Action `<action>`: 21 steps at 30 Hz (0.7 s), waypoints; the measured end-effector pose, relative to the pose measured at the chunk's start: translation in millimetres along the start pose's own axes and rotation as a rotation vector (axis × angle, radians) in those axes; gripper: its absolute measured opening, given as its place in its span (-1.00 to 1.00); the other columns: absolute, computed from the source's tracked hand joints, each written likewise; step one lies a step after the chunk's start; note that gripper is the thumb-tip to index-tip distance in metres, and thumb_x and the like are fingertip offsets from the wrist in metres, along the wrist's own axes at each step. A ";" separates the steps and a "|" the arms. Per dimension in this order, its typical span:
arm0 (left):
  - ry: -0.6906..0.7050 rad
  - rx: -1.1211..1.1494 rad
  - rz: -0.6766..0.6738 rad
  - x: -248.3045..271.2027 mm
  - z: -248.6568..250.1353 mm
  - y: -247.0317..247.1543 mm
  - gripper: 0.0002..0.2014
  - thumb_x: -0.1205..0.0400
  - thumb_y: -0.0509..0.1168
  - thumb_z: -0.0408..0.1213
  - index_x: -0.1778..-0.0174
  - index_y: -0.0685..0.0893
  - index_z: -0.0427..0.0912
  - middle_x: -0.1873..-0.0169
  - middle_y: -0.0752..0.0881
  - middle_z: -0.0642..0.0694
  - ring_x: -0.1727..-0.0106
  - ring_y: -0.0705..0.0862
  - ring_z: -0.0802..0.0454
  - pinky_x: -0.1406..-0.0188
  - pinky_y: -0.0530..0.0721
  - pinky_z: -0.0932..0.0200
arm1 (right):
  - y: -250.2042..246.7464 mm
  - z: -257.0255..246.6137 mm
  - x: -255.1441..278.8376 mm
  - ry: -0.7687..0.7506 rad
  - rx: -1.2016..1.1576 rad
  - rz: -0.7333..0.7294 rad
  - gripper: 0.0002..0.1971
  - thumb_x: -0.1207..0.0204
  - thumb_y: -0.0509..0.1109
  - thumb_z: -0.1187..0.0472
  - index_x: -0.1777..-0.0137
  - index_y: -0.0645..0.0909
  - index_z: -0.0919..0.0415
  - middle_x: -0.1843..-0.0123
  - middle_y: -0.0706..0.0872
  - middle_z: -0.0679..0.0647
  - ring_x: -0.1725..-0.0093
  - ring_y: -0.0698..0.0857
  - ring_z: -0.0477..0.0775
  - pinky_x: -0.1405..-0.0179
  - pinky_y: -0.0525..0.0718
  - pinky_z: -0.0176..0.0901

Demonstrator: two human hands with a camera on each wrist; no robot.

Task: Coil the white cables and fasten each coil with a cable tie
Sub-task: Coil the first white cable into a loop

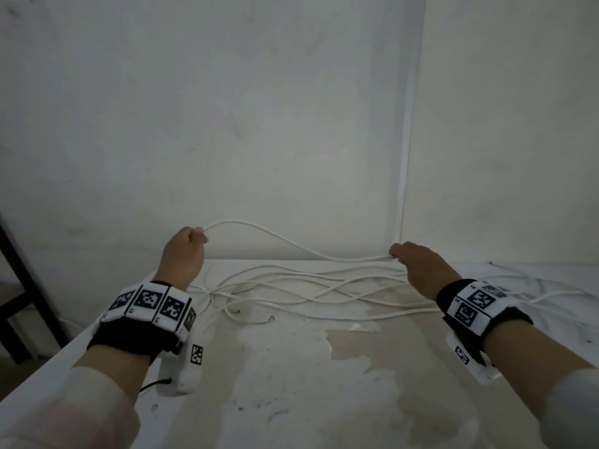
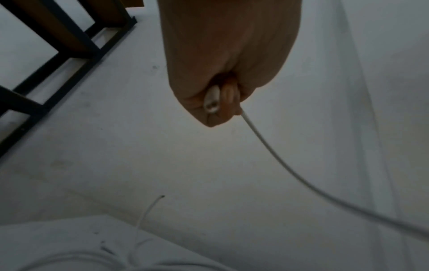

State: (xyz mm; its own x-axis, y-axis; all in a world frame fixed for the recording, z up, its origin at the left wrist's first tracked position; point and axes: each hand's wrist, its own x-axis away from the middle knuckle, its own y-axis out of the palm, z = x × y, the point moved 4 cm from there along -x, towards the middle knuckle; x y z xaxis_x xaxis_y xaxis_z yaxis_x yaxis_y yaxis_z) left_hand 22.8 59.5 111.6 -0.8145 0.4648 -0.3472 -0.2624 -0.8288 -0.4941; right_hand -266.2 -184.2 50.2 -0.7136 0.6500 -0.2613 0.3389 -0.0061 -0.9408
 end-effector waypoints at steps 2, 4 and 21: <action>0.059 0.067 -0.053 7.7 16.2 9.5 -0.78 -0.71 0.03 -0.31 0.19 0.53 -0.20 0.25 0.61 -0.22 0.19 0.53 -0.24 0.22 0.52 0.00 | 1.4 -4.9 -0.3 -0.029 0.062 -0.041 -0.50 -0.47 0.03 0.61 -0.33 0.46 0.23 -0.19 0.52 0.25 -0.13 0.51 0.19 0.00 0.41 -0.13; 0.127 0.097 -0.137 17.2 30.6 22.1 -0.78 -0.71 0.03 -0.33 0.21 0.51 -0.14 0.38 0.50 -0.08 0.37 0.43 -0.05 0.42 0.39 0.14 | 1.8 -15.9 2.1 -0.134 0.152 0.025 -0.48 -0.38 0.15 0.66 -0.25 0.55 0.21 -0.12 0.56 0.27 -0.04 0.55 0.21 0.15 0.42 -0.06; 0.215 0.090 -0.574 96.9 74.0 107.9 -0.73 -0.71 0.08 -0.31 0.14 0.68 -0.05 0.43 0.52 0.03 0.42 0.39 0.14 0.42 0.29 0.24 | -47.6 -88.2 49.1 -0.598 -0.131 0.367 -0.71 -0.50 0.13 0.21 0.12 0.70 0.25 0.36 0.54 0.17 0.45 0.40 0.06 0.48 0.38 -0.13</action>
State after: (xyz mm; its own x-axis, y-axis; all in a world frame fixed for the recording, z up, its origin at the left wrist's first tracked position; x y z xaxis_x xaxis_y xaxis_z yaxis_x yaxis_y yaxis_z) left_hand -122.7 -7.9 83.7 -0.4105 0.8889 -0.2032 -0.6778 -0.4466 -0.5841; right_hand -263.4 -85.0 101.1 -0.7406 0.0946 -0.6653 0.6659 -0.0290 -0.7454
